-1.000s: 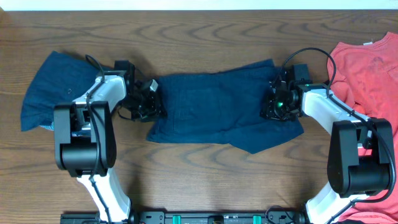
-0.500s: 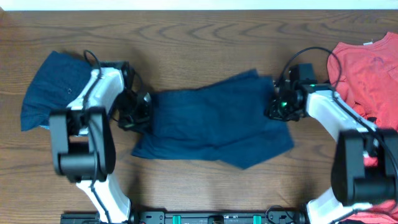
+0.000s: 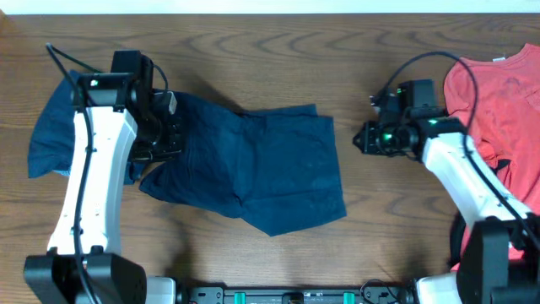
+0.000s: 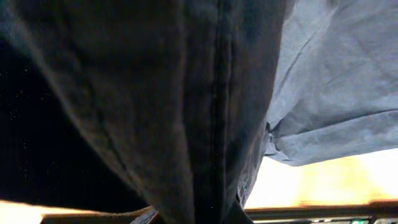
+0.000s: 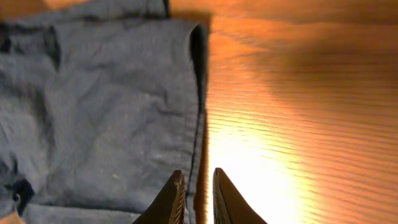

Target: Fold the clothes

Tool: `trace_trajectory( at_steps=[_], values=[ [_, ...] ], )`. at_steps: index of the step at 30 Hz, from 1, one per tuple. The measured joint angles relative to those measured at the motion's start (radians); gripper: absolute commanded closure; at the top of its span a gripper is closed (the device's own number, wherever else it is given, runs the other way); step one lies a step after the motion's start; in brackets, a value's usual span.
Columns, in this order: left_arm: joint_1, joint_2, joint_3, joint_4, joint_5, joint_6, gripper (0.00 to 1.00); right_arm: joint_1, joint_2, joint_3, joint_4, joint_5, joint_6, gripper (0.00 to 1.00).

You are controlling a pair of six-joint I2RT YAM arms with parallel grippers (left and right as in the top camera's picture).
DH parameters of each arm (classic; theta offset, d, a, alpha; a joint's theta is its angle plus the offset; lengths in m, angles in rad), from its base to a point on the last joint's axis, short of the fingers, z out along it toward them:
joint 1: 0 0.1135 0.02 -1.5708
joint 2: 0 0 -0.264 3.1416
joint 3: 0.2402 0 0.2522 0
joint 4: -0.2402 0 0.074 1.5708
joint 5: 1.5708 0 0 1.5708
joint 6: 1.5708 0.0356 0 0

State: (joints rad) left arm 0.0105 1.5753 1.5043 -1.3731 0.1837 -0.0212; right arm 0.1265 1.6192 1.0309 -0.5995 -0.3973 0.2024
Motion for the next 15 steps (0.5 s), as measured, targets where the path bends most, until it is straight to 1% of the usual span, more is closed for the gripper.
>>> trace_trajectory(
  at_steps=[4,8,12,15],
  values=[
    [0.0,-0.006,0.0,0.0,0.014,-0.009,0.94,0.06,0.074,0.0,0.028,-0.005,0.0,0.88],
    [0.0,-0.006,0.0,0.0,0.028,-0.012,0.94,0.103,0.165,0.0,0.053,-0.011,0.0,0.95],
    [0.0,-0.006,0.0,0.0,0.04,-0.013,0.94,0.114,0.248,0.0,0.067,-0.014,-0.001,0.98],
    [-0.002,-0.006,0.0,0.001,0.049,-0.029,0.94,0.114,0.268,0.006,0.068,-0.045,0.001,0.99]
  ],
)
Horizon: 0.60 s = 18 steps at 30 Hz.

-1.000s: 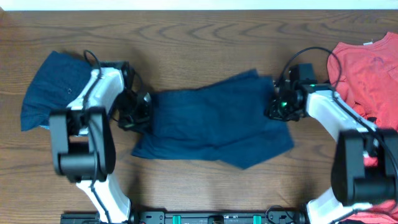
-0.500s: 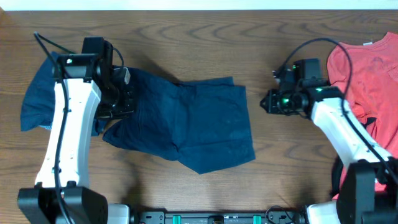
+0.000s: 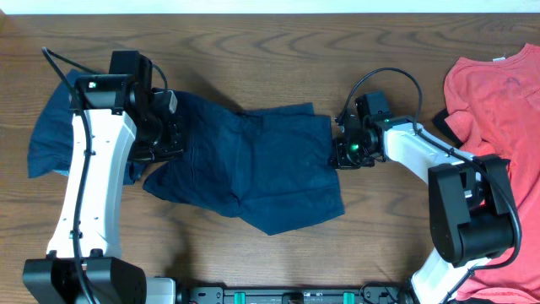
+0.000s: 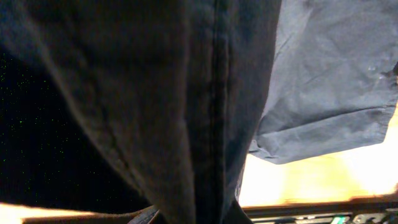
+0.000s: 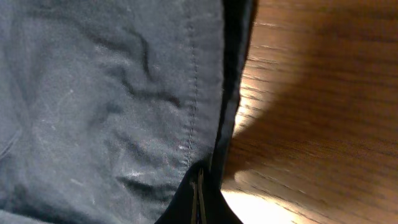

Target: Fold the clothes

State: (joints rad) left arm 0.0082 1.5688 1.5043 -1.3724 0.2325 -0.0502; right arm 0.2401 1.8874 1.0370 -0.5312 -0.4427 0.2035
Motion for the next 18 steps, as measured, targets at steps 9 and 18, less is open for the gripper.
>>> trace_trajectory(
  at_steps=[9,18],
  values=[
    [-0.145,0.0,0.0,0.104,0.036,-0.122,0.94,0.0,0.023,0.016,0.0,-0.042,0.001,0.99],
    [-0.389,0.041,0.001,0.261,0.051,-0.288,0.94,0.0,0.024,0.016,0.0,-0.047,0.001,0.99]
  ],
)
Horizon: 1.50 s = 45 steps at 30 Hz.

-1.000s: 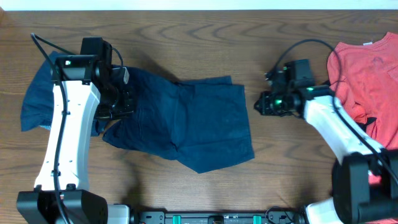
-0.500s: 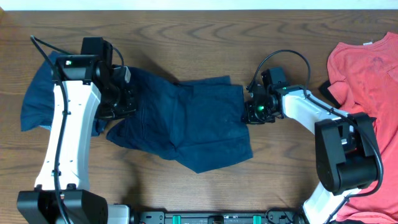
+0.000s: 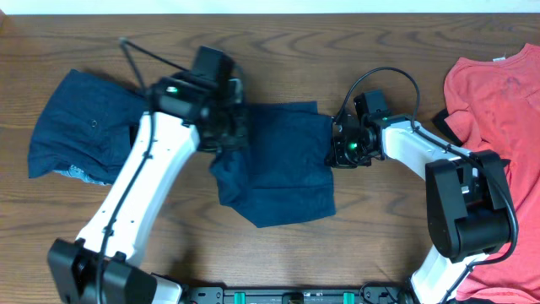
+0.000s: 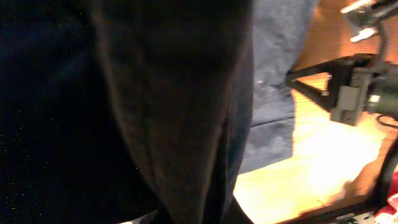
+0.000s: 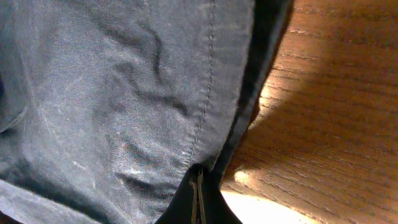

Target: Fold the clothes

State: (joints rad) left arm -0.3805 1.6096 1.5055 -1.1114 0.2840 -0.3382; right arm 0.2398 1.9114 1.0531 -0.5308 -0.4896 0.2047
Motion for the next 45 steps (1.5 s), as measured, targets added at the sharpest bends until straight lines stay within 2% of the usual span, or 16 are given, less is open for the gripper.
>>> trace_trajectory(
  at_steps=[10,11,12,13,14,16,19,22,27,32,36,39,42,45],
  values=[
    [-0.205,0.158,0.001,0.098,-0.087,-0.121,0.89,0.0,0.001,0.002,-0.003,-0.001,0.0,0.98],
    [-0.224,0.183,0.001,0.122,-0.09,-0.138,0.84,0.0,0.002,0.002,-0.004,-0.001,0.0,0.98],
    [-0.238,0.201,0.001,0.144,-0.092,-0.146,0.7,0.0,0.002,0.002,-0.005,-0.001,0.0,0.98],
    [-0.255,0.223,0.001,0.174,-0.09,-0.161,0.48,0.0,0.002,0.002,-0.006,-0.001,0.0,0.97],
    [-0.267,0.238,0.001,0.198,-0.081,-0.166,0.34,0.0,0.002,0.003,-0.006,-0.001,0.0,0.94],
    [-0.291,0.261,0.001,0.23,-0.065,-0.183,0.28,0.0,0.003,0.005,-0.009,-0.005,0.006,0.76],
    [-0.309,0.267,0.001,0.22,-0.044,-0.19,0.2,0.001,0.002,0.011,-0.019,-0.039,0.006,0.57],
    [-0.29,0.254,0.002,0.196,-0.033,-0.192,0.18,0.001,0.001,0.016,-0.023,-0.071,0.006,0.52],
    [-0.196,0.191,0.002,0.132,-0.029,-0.151,0.18,0.0,0.001,0.021,-0.045,-0.077,0.004,0.53],
    [-0.072,0.119,0.012,0.028,-0.029,-0.081,0.28,-0.029,-0.03,0.011,-0.114,-0.034,0.004,0.5],
    [-0.008,0.116,0.014,-0.026,-0.029,-0.018,0.28,-0.088,-0.137,-0.017,-0.129,0.016,-0.005,0.41],
    [0.011,0.116,0.004,-0.032,-0.029,0.018,0.27,-0.101,-0.271,-0.017,-0.122,0.019,-0.023,0.31],
    [0.011,0.116,-0.013,-0.033,-0.029,0.051,0.27,-0.09,-0.383,-0.013,-0.116,0.016,-0.042,0.29],
    [0.01,0.116,-0.037,-0.028,-0.029,0.078,0.27,-0.054,-0.396,-0.011,-0.106,0.021,-0.05,0.29]
  ],
)
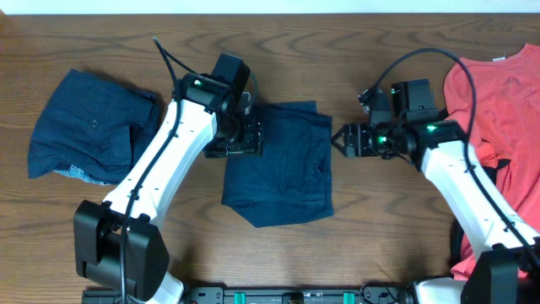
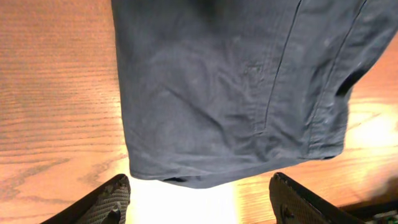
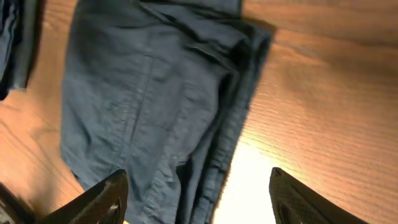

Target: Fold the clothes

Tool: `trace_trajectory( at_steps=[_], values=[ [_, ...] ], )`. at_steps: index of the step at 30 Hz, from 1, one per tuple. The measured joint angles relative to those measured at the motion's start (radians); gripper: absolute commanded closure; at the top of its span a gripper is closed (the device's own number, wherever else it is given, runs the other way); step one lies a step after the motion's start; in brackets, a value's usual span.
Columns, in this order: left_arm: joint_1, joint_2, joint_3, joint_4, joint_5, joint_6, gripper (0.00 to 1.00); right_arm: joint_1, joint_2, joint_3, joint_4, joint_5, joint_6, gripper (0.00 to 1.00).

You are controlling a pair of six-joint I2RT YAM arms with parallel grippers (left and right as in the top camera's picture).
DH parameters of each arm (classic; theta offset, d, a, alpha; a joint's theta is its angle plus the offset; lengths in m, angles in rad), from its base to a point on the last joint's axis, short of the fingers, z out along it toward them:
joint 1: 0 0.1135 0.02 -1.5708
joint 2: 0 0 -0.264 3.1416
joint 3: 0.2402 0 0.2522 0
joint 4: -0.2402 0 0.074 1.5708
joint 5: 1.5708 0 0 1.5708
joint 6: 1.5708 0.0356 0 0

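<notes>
Dark blue shorts lie folded in half at the table's middle, layers stacked, edges a bit uneven. My left gripper hovers over their upper left part, open and empty; in its wrist view the shorts lie ahead of the wide-spread left gripper. My right gripper stands open just off the shorts' right edge, apart from the cloth. In the right wrist view the shorts lie under and beyond the right gripper.
A second dark blue garment lies folded at the far left. A red T-shirt lies at the right edge, partly under my right arm. Bare wooden table surrounds the shorts.
Both grippers were shut on the shorts and are now open. The cloth lies flat, folded in half. My right gripper has drawn back to the right, off the hem.
The shorts lay spread out, my left gripper shut on their left end, the right one away to the right. Then the right gripper was shut on the right hem. Then the left end was over the middle. Now both have let go.
</notes>
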State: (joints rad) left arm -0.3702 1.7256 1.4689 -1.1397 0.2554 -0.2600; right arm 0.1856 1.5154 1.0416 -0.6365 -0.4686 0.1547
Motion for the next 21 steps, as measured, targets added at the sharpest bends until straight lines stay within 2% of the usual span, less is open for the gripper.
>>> trace_trajectory(
  at_steps=[2,4,5,8,9,10,11,19,20,21],
  values=[
    [0.0,0.0,-0.022,0.019,0.0,0.013,0.28,0.032,0.027,0.0,0.002,0.019,-0.002,0.31],
    [0.0,0.0,-0.054,0.044,0.0,0.027,0.29,0.061,0.07,-0.001,0.005,0.043,0.005,0.4],
    [0.0,0.0,-0.071,0.052,0.0,0.031,0.31,0.073,0.097,-0.001,0.011,0.052,0.009,0.49],
    [0.0,0.0,-0.141,0.093,0.0,0.04,0.36,0.099,0.175,-0.003,0.051,0.061,0.026,0.67],
    [0.0,0.0,-0.163,0.108,0.001,0.045,0.39,0.103,0.196,-0.004,0.068,0.06,0.026,0.77],
    [0.0,0.0,-0.188,0.129,0.001,0.047,0.41,0.111,0.223,-0.004,0.087,0.058,0.033,0.92],
    [-0.002,0.0,-0.216,0.151,0.001,0.051,0.43,0.117,0.244,-0.004,0.103,0.058,0.039,0.99],
    [-0.034,0.0,-0.407,0.372,0.012,0.055,0.44,0.132,0.319,-0.005,0.131,0.264,0.178,0.99],
    [-0.038,0.0,-0.428,0.392,0.015,0.055,0.44,0.128,0.318,-0.005,0.137,0.284,0.185,0.95],
    [-0.041,0.0,-0.445,0.411,0.021,0.055,0.44,0.124,0.318,-0.005,0.143,0.309,0.192,0.83]
  ],
)
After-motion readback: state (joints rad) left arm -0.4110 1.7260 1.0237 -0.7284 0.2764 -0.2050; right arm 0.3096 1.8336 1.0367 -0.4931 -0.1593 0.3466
